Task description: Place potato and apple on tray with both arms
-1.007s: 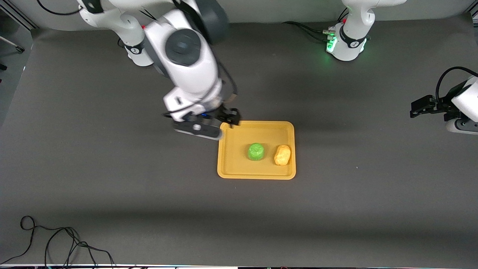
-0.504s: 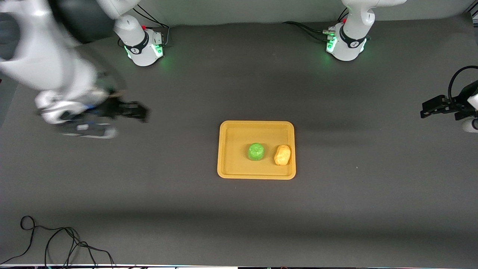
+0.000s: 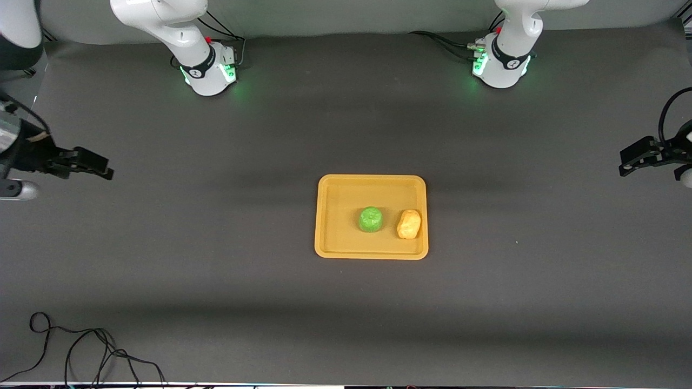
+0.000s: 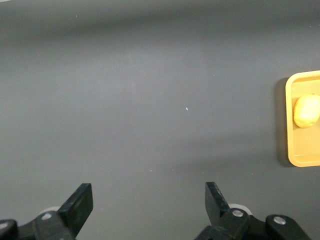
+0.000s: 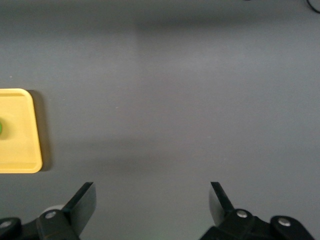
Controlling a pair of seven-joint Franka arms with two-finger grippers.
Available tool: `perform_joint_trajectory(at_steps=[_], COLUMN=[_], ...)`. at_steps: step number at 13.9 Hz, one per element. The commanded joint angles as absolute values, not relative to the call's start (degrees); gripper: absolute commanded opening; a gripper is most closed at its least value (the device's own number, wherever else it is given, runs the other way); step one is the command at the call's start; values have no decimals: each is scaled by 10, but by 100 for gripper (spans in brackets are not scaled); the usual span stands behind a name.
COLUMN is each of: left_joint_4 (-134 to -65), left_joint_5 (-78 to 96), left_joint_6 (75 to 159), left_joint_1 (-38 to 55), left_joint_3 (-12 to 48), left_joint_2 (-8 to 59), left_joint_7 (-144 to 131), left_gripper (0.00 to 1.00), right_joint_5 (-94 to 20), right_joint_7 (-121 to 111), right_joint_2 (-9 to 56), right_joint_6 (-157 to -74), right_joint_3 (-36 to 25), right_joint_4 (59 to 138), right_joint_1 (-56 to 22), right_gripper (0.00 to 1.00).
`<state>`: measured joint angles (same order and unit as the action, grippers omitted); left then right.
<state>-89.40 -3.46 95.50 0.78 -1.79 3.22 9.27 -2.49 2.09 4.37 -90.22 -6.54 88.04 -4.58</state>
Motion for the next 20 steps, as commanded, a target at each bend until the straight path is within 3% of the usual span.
perform_joint_trajectory(at_steps=[1,3,20], left_joint_4=[-885,-883,-886], left_joint_5=[-51,-54,8], left_joint_6=[961,961,900], left_joint_1=[16,13,-5], left_joint_3=[-15,-7,-11], left_joint_2=[33,32,31], left_joint_7=[98,98,91], left_gripper=[100,100,100], right_joint_5=[-12,-10,11], right_joint_7=[-1,3,-4], right_joint_2=[10,8,15], right_joint_6=[-925,-919,-902], right_joint_3=[-34,25,25], right_joint_4=[928,923,904], right_joint_1=[-7,44,43], right_gripper=[100,100,100])
